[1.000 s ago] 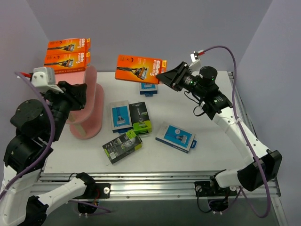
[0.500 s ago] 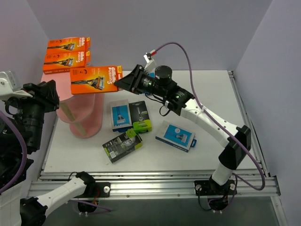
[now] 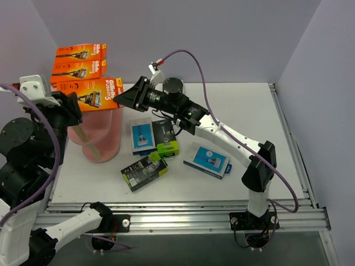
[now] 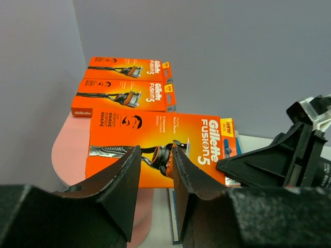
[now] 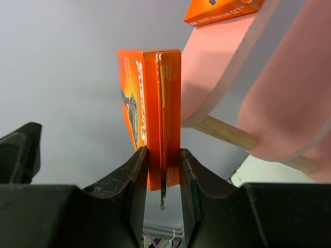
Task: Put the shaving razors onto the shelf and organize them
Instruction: Place the shaving razor onto shelf
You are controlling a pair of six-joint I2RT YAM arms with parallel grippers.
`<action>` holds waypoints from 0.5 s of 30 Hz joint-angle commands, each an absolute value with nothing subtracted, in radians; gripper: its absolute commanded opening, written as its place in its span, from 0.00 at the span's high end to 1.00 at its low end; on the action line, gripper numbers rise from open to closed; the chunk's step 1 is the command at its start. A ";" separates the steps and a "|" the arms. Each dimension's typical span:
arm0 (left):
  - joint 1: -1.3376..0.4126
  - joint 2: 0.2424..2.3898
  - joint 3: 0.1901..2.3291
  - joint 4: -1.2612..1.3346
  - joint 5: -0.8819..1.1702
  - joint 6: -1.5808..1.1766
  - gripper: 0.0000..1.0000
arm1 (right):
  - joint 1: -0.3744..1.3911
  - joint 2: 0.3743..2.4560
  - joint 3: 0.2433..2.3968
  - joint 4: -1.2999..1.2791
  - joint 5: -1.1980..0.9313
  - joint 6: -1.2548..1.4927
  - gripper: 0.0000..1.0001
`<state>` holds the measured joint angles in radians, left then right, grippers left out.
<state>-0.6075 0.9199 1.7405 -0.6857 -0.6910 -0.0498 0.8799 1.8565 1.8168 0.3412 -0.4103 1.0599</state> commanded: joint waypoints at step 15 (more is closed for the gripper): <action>-0.370 1.049 1.707 -0.632 -0.559 -0.055 0.65 | 0.933 2.020 2.077 0.436 -0.411 1.150 1.00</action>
<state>-0.4019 1.0443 1.6733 -0.6544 -0.6292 -0.0238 0.9306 2.0289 2.0087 0.3542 -0.4080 1.1286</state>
